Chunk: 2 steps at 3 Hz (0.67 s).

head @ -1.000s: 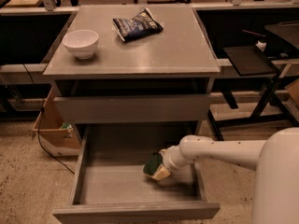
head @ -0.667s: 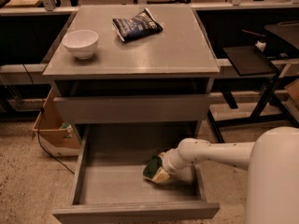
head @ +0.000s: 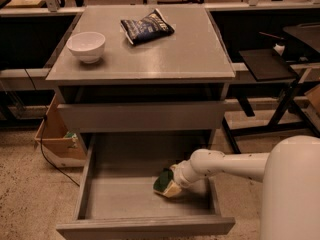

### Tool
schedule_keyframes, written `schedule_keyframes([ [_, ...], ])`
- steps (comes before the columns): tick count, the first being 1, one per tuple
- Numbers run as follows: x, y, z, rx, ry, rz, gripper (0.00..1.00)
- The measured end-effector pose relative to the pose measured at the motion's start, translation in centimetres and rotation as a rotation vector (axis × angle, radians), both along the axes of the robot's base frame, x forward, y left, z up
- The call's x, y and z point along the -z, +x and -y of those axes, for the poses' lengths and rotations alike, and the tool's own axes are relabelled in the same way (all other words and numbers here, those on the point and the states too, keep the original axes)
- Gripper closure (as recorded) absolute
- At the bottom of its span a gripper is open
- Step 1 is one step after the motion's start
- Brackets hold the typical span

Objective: Place sponge into middle drawer

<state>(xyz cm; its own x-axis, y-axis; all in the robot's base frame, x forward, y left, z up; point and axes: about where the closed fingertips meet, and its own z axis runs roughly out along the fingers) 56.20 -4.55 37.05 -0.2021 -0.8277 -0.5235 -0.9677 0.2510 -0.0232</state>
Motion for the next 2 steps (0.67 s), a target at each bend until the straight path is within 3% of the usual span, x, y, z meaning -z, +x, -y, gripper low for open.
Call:
schedule_keyframes([
  [2, -0.03, -0.64, -0.78, -0.027, 0.026, -0.004, 0.01],
])
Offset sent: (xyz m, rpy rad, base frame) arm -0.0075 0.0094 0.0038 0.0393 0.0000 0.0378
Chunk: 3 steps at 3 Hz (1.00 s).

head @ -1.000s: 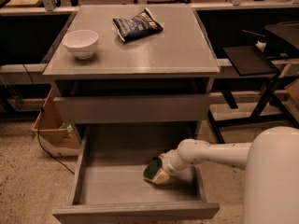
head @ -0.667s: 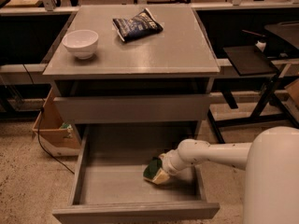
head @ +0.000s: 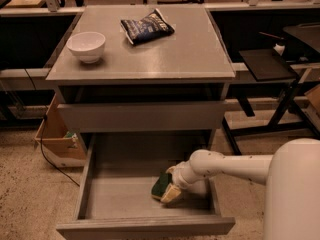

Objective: Place sponge into middle drawer

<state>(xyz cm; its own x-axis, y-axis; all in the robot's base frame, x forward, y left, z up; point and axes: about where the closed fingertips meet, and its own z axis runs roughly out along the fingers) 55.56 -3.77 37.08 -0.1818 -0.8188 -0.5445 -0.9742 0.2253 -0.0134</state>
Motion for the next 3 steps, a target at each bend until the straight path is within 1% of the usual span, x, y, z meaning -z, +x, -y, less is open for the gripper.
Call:
schedule_keyframes([
  [1, -0.6, -0.1, -0.1, -0.011, 0.012, 0.006, 0.00],
  [2, -2.2, -0.4, 1.0, -0.017, 0.025, 0.022, 0.00],
  [3, -5.7, -1.2, 3.8, -0.017, 0.052, 0.051, 0.00],
])
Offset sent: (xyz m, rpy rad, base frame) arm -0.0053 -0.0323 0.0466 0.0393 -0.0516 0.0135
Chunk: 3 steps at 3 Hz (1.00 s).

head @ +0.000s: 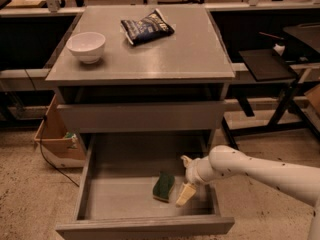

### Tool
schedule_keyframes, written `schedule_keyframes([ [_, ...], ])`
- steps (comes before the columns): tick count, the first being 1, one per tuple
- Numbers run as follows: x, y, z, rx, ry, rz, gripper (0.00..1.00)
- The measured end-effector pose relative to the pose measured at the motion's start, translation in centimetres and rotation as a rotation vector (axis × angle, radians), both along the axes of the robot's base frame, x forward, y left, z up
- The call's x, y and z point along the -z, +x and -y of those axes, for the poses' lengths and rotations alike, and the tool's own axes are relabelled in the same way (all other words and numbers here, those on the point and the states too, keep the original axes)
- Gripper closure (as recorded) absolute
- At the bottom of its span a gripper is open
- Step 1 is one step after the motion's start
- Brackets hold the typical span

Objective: Place sponge into middle drawer

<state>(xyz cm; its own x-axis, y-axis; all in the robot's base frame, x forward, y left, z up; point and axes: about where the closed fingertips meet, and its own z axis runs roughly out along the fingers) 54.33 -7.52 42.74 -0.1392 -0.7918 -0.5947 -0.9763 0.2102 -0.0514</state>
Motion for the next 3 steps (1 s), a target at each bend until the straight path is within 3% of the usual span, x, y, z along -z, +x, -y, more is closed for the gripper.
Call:
schedule_keyframes([
  [2, -8.5, -3.0, 6.4, 0.013, -0.003, 0.061, 0.00],
  [3, -9.2, -3.3, 7.1, 0.018, -0.007, 0.066, 0.00],
])
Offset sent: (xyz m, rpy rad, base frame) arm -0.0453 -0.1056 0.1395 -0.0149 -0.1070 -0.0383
